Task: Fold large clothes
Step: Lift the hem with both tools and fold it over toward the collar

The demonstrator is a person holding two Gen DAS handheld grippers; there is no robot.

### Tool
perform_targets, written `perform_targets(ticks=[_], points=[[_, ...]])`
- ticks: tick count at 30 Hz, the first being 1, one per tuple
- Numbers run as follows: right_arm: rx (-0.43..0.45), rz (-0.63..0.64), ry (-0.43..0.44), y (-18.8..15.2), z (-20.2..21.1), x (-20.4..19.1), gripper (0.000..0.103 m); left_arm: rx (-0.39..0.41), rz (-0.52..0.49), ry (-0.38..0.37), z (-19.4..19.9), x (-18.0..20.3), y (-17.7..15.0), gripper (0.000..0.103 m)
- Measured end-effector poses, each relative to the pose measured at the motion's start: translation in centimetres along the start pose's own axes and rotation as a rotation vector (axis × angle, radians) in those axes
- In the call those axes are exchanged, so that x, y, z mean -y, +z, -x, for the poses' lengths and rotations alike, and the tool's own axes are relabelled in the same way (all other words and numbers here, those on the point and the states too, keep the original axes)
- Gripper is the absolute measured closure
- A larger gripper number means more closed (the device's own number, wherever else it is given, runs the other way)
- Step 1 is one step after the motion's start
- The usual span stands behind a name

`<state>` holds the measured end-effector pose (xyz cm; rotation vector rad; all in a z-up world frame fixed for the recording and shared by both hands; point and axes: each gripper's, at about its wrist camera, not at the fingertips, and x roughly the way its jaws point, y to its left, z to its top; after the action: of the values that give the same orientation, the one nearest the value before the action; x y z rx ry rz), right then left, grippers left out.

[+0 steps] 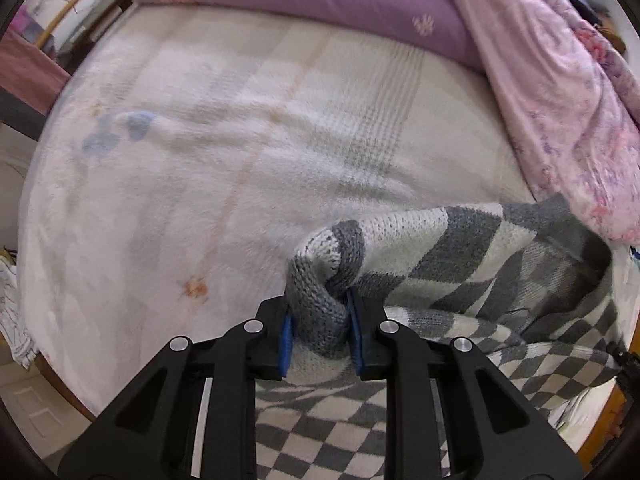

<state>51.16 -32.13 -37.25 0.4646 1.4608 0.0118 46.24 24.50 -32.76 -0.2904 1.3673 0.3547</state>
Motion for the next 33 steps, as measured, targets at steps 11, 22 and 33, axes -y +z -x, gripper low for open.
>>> perform_targets(ticks=[11, 22, 33], points=[[0.169, 0.041, 0.025, -11.1, 8.9, -1.0, 0.084, 0.163, -0.030, -0.045, 7.8, -3.2, -8.5, 0.081], [0.247, 0.006, 0.038, -21.3, 12.5, 2.0, 0.084, 0.239, -0.052, -0.078, 12.0, -6.9, -18.4, 0.082], [0.192, 0.058, 0.006, -33.3, 8.8, 7.4, 0.084, 0.199, -0.031, -0.026, 8.6, -11.2, -31.2, 0.082]])
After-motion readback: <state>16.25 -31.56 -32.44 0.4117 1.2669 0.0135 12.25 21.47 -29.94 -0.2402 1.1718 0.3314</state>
